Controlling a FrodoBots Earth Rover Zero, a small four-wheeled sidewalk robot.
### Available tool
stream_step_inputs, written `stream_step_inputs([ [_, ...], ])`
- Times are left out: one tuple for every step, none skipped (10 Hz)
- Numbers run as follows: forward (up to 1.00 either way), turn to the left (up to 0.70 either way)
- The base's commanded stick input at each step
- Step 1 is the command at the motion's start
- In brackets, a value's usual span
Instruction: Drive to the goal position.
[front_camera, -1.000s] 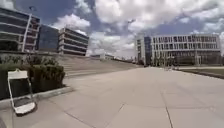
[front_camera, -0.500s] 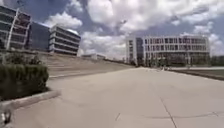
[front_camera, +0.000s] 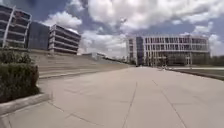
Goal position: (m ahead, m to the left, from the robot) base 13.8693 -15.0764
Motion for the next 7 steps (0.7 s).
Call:
stream_step_inputs([
  [0.7, 0.0],
  [0.7, 0.0],
  [0.7, 0.0],
  [0.7, 0.0],
  [0.7, 0.0],
  [0.7, 0.0],
  [0.7, 0.0],
])
